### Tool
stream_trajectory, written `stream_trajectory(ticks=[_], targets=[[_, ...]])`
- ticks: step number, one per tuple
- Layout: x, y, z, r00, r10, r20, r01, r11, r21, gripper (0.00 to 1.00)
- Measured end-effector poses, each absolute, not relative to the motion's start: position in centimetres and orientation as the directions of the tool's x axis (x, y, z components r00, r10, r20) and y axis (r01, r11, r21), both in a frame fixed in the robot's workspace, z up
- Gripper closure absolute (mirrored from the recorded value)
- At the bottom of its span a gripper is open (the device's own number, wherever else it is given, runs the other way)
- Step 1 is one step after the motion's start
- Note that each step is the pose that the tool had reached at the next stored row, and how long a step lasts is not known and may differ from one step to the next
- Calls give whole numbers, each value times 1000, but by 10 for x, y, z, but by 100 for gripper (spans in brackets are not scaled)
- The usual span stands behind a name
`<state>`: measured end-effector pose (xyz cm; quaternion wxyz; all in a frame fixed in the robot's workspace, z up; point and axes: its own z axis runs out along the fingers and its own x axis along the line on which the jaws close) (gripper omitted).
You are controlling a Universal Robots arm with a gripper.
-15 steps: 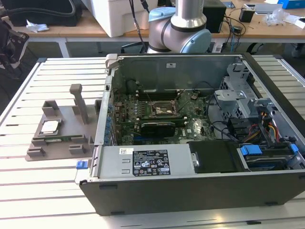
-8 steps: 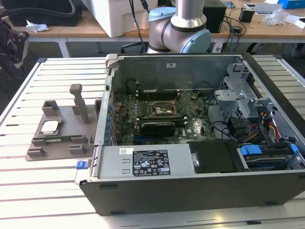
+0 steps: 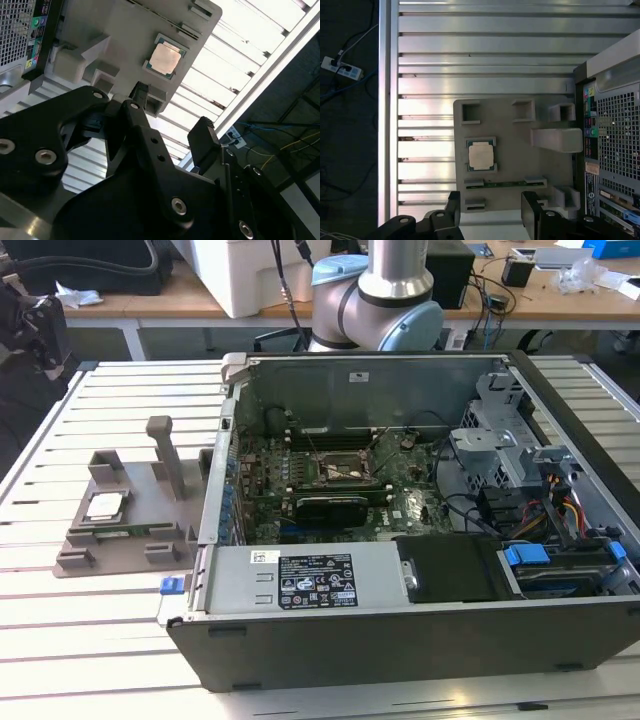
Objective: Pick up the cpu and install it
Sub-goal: 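Pick up the cpu and move it towards the insertion slot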
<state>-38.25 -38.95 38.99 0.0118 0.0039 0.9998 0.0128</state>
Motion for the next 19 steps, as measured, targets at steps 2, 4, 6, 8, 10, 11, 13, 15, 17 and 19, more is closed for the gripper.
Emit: stream_trajectory(ticks=[2, 4, 6, 8, 10, 11, 13, 15, 17, 19], targets=[[-382, -389, 390, -999, -29, -24, -29, 1000, -4, 40], [-382, -389, 390, -999, -49, -24, -49, 999, -4, 40], [-382, -389, 388, -999, -49, -23, -49, 999, -4, 40], [-382, -389, 385, -999, -49, -23, -49, 999, -4, 40], [-382, -389, 383, -999, -49, -23, -49, 999, -4, 40], [-382, -389, 382, -999, -49, -23, -49, 999, -4, 40], [-382, -389, 380, -999, -49, -23, -49, 999, -4, 40], [-382, -389, 378, -999, -49, -23, -49, 999, -4, 40], [-382, -389, 377, -999, -49, -23, -49, 999, -4, 40], [-382, -389, 376, -999, -49, -23, -49, 999, -4, 40]])
